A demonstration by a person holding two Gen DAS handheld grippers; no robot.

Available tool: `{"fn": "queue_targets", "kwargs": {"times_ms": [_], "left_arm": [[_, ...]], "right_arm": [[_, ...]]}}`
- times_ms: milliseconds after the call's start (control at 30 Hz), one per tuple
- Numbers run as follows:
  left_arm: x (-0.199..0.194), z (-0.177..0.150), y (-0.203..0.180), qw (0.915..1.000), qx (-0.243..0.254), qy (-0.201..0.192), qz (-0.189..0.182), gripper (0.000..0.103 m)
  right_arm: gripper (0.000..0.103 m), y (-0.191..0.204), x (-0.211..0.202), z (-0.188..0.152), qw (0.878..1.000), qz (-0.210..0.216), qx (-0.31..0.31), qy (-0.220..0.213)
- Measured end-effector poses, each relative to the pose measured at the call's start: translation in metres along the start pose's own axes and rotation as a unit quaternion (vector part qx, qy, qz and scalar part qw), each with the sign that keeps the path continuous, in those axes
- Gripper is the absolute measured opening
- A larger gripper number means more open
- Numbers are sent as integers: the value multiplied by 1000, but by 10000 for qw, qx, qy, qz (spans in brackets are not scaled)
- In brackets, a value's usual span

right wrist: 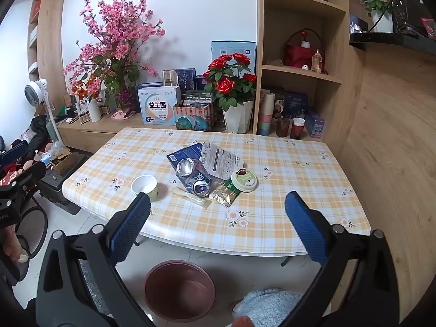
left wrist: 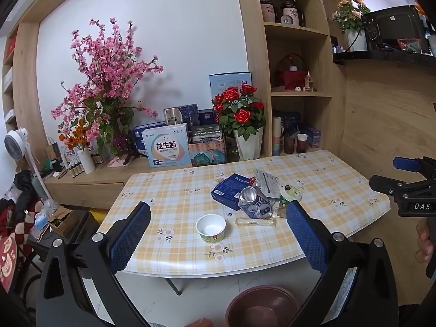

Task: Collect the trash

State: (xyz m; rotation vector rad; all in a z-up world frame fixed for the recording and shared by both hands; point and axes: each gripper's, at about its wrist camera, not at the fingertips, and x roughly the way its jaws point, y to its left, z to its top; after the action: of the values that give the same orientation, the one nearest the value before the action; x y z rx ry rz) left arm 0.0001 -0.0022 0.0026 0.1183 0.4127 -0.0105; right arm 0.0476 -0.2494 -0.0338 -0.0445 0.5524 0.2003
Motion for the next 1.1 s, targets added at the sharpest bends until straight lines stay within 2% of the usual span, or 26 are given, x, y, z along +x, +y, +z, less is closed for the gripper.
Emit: {"fn": "queue_targets", "kwargs": {"times_ms": [1100], "left_arm": [[-9,3,4,10000,4,-25,-12,98]], "right_arm": [[97,-1,1,0,10000,-7,-12,-14]]}}
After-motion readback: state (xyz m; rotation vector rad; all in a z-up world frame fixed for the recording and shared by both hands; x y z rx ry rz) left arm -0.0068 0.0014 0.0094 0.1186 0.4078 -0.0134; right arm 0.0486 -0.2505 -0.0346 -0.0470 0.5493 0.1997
